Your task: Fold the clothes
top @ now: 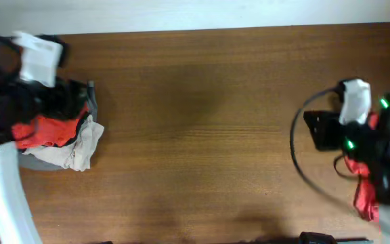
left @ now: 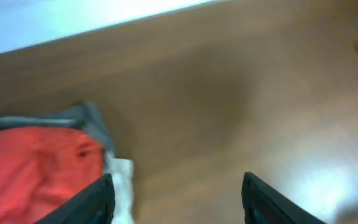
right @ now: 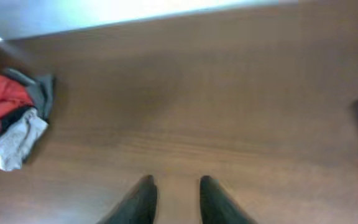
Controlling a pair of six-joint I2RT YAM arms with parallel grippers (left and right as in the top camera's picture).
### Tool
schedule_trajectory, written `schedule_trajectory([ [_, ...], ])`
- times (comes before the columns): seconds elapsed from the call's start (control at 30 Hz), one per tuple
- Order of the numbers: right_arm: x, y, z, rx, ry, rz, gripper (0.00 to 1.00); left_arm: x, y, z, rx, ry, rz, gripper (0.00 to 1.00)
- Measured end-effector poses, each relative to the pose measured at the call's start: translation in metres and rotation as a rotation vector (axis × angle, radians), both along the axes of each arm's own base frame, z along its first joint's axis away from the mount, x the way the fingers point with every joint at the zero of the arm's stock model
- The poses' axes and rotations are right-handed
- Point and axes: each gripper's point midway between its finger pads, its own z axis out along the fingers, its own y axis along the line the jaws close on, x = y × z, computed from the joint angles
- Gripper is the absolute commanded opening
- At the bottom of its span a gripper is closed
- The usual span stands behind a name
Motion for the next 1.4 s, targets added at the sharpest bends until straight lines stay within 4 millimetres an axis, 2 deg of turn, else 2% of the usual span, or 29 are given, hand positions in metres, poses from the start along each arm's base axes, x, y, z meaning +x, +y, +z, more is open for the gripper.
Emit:
schedule_trajectory([
  [0.07, -0.016, 0.003, 0.018, -0.015, -0.077, 0.001, 0.72, -0.01, -0.021, -0.003, 0.013, 0.019, -0.085, 0.93],
  [0.1, -0.025, 0.004, 0.026, -0.026, -0.116, 0.005, 0.9, -0.015, -0.032, -0.004, 0.018, 0.028, -0.125, 0.99],
  [0.13, -0.03, 0.005, 0.032, -0.03, -0.141, 0.005, 1.0, -0.019, -0.041, -0.005, 0.017, 0.037, -0.153, 0.99],
  [0.2, -0.043, 0.008, 0.043, -0.046, -0.197, 0.008, 0.99, -0.026, -0.057, -0.006, 0.024, 0.043, -0.208, 0.99],
  [0.3, -0.055, 0.01, 0.049, -0.05, -0.229, 0.007, 0.99, -0.028, -0.072, -0.006, 0.053, 0.032, -0.255, 0.99],
  [0.47, -0.06, 0.011, 0.044, -0.047, -0.206, 0.007, 0.99, -0.032, -0.096, -0.008, 0.127, 0.014, -0.305, 0.99],
  [0.57, -0.061, 0.011, 0.043, -0.044, -0.197, 0.007, 0.99, -0.032, -0.103, -0.006, 0.175, -0.009, -0.283, 0.99],
  [0.93, -0.061, 0.011, 0.042, -0.044, -0.193, 0.007, 0.99, -0.03, -0.095, -0.006, 0.239, -0.012, -0.208, 0.99],
  [1.4, -0.062, 0.011, 0.041, -0.044, -0.19, 0.007, 0.99, -0.029, -0.094, -0.006, 0.244, -0.012, -0.202, 0.99],
])
